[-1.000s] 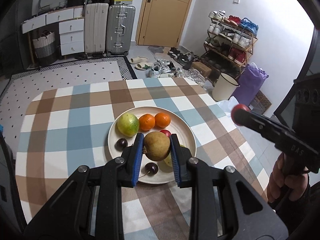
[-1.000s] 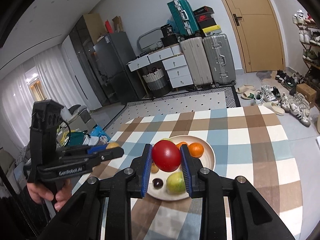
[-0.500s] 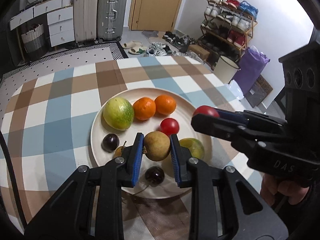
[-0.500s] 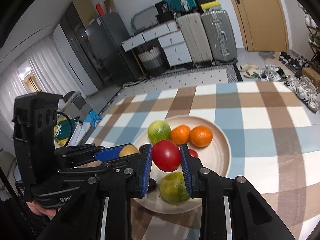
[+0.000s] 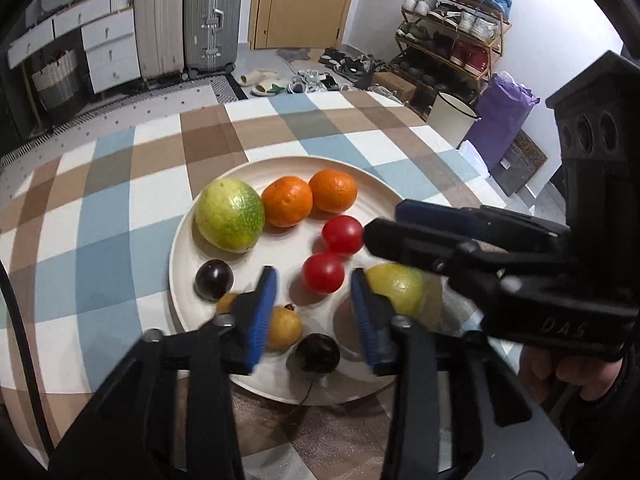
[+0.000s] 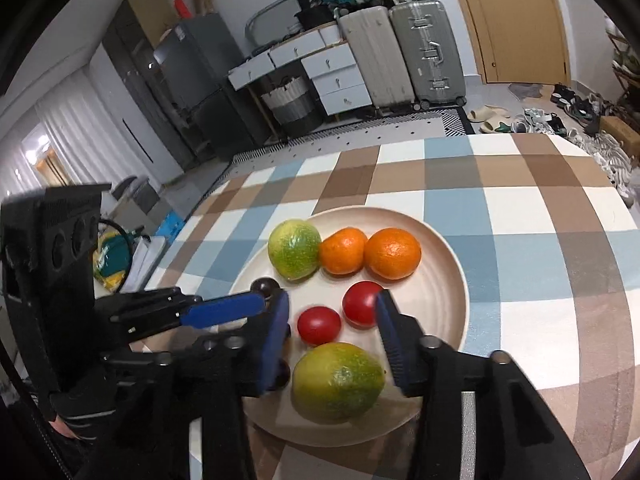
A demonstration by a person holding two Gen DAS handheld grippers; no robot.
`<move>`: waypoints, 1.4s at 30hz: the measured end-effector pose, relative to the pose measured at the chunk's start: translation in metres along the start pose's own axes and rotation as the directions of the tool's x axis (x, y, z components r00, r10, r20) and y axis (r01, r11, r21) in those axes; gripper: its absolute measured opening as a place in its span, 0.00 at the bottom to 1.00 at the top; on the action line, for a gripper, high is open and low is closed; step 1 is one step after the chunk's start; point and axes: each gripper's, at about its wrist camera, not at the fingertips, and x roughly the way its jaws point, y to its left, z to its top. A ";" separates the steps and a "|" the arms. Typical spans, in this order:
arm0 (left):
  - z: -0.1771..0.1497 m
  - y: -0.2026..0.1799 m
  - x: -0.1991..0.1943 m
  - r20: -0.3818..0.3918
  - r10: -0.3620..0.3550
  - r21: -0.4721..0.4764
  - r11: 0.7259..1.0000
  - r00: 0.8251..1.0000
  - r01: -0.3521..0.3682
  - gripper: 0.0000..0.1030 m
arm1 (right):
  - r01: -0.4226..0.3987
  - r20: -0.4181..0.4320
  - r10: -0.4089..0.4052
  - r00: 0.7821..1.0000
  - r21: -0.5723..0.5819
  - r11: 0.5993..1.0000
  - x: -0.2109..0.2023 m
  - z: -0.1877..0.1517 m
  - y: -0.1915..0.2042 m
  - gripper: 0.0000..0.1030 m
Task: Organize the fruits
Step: 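Lift both open grippers away from the plate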
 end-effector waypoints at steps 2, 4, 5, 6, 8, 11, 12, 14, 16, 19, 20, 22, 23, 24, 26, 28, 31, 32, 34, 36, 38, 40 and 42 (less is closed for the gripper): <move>0.000 -0.001 -0.007 0.015 -0.013 -0.002 1.000 1.000 0.013 0.45 | 0.002 0.024 -0.003 1.000 0.018 1.000 -0.009 0.001 -0.003 0.47; 0.000 0.000 -0.014 0.033 -0.022 -0.008 1.000 0.999 0.023 0.47 | -0.001 0.055 -0.002 0.999 0.038 0.999 -0.022 0.000 -0.007 0.48; 0.000 0.000 -0.018 0.039 -0.020 -0.009 1.000 0.999 0.021 0.47 | 0.000 0.069 -0.003 0.998 0.045 0.999 -0.028 0.001 -0.009 0.48; -0.001 0.000 -0.021 0.043 -0.018 -0.012 1.000 0.999 0.019 0.48 | 0.005 0.081 -0.009 0.997 0.051 0.999 -0.034 0.000 -0.010 0.49; -0.001 0.001 -0.027 0.049 -0.023 -0.019 1.000 0.999 0.024 0.48 | 0.018 0.097 -0.025 0.995 0.069 0.997 -0.044 0.000 -0.012 0.49; -0.002 0.002 -0.038 0.065 -0.016 -0.033 0.999 0.998 0.018 0.48 | 0.021 0.120 -0.030 0.992 0.076 0.997 -0.058 -0.002 -0.011 0.49; -0.003 0.002 -0.043 0.072 -0.015 -0.038 0.999 0.997 0.018 0.48 | 0.030 0.129 -0.039 0.991 0.068 0.997 -0.063 -0.003 -0.009 0.50; -0.005 0.002 -0.053 0.093 -0.002 -0.047 0.999 0.996 0.007 0.49 | 0.046 0.141 -0.053 0.989 0.053 0.998 -0.069 -0.004 -0.005 0.51; -0.007 0.003 -0.065 0.119 0.020 -0.059 0.998 0.993 -0.013 0.58 | 0.051 0.156 -0.058 0.986 0.047 0.998 -0.075 -0.006 -0.002 0.53; -0.014 0.004 -0.084 0.162 0.050 -0.082 0.996 0.986 -0.037 0.68 | 0.047 0.172 -0.051 0.984 0.029 0.998 -0.085 -0.012 0.004 0.59; -0.016 0.005 -0.090 0.172 0.068 -0.088 0.995 0.983 -0.053 0.69 | 0.047 0.176 -0.050 0.983 0.022 0.999 -0.087 -0.014 0.006 0.60; -0.022 0.007 -0.103 0.196 0.106 -0.104 0.991 0.975 -0.087 0.73 | 0.044 0.189 -0.043 0.981 0.001 0.999 -0.093 -0.018 0.012 0.65; -0.025 0.007 -0.110 0.211 0.127 -0.114 0.988 0.969 -0.104 0.74 | 0.044 0.193 -0.041 0.980 -0.008 0.999 -0.095 -0.020 0.014 0.66; -0.027 0.008 -0.114 0.220 0.137 -0.119 0.986 0.966 -0.113 0.79 | 0.045 0.197 -0.041 0.980 -0.016 0.999 -0.097 -0.021 0.017 0.70; -0.034 0.008 -0.126 0.245 0.173 -0.129 0.981 0.954 -0.144 0.82 | 0.050 0.211 -0.041 0.977 -0.036 0.998 -0.102 -0.026 0.022 0.75; -0.042 0.009 -0.135 0.251 0.213 -0.145 0.973 0.944 -0.181 0.85 | 0.055 0.224 -0.044 0.974 -0.046 0.997 -0.106 -0.031 0.026 0.82; -0.052 0.010 -0.145 0.254 0.244 -0.167 0.964 0.936 -0.206 0.86 | 0.065 0.231 -0.050 0.972 -0.055 0.996 -0.111 -0.038 0.031 0.85; -0.055 0.010 -0.149 0.257 0.254 -0.172 0.961 0.932 -0.214 0.86 | 0.062 0.230 -0.047 0.972 -0.056 0.997 -0.113 -0.041 0.033 0.85; -0.062 0.009 -0.154 0.266 0.272 -0.182 0.956 0.925 -0.229 0.94 | 0.055 0.232 -0.040 0.972 -0.060 0.997 -0.116 -0.044 0.035 0.85; -0.068 0.009 -0.156 0.271 0.301 -0.194 0.947 0.914 -0.255 0.98 | 0.044 0.235 -0.029 0.972 -0.061 0.997 -0.120 -0.050 0.036 0.85; -0.074 0.009 -0.159 0.273 0.317 -0.206 0.942 0.909 -0.266 0.98 | 0.033 0.236 -0.018 0.972 -0.059 0.998 -0.123 -0.056 0.036 0.85; -0.082 0.009 -0.160 0.263 0.332 -0.216 0.935 0.906 -0.280 0.98 | 0.044 0.237 -0.028 0.971 -0.065 0.997 -0.125 -0.061 0.039 0.85; -0.088 0.009 -0.160 0.266 0.355 -0.226 0.927 0.896 -0.300 0.99 | 0.060 0.237 -0.038 0.971 -0.083 0.995 -0.126 -0.066 0.041 0.85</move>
